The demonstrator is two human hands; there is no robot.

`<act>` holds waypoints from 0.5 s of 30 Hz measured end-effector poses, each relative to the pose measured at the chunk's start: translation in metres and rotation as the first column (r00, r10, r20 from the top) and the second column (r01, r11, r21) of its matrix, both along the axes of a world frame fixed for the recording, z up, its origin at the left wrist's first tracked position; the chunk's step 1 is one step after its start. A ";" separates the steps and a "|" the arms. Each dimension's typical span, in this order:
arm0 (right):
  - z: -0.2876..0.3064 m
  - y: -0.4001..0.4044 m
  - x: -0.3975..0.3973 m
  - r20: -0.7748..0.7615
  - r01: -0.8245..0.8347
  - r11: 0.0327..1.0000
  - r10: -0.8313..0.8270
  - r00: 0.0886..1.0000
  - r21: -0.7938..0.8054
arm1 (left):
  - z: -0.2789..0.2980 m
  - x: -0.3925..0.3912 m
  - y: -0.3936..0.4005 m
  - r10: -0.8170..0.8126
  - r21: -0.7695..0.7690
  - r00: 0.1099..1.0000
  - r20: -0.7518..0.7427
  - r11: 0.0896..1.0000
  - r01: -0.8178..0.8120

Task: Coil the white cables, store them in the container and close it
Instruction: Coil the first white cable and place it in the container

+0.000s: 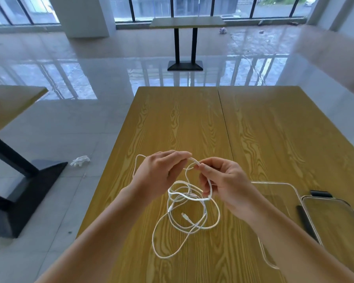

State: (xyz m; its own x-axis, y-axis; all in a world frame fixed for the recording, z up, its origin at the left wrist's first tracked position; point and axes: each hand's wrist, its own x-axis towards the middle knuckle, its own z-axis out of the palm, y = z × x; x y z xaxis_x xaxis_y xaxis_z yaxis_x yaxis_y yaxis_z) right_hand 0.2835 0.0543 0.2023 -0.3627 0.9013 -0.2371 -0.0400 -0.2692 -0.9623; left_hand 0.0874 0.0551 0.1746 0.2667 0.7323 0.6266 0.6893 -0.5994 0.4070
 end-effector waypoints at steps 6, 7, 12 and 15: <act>0.022 0.018 0.028 0.019 -0.162 0.987 0.162 0.987 0.018 | 0.022 0.007 0.011 0.183 0.094 0.979 0.087 0.977 -0.191; 0.025 0.021 0.032 0.059 -0.184 0.982 0.181 0.982 0.045 | 0.026 0.007 0.014 0.222 0.085 0.967 0.125 0.969 -0.233; 0.042 0.040 0.053 0.213 -0.265 0.956 0.235 0.948 0.128 | 0.033 0.004 0.027 0.406 -0.121 0.859 0.312 0.914 -0.388; 0.053 0.046 0.061 0.174 -0.303 0.936 0.274 0.946 0.176 | 0.028 0.005 0.033 0.432 -0.223 0.809 0.399 0.901 -0.371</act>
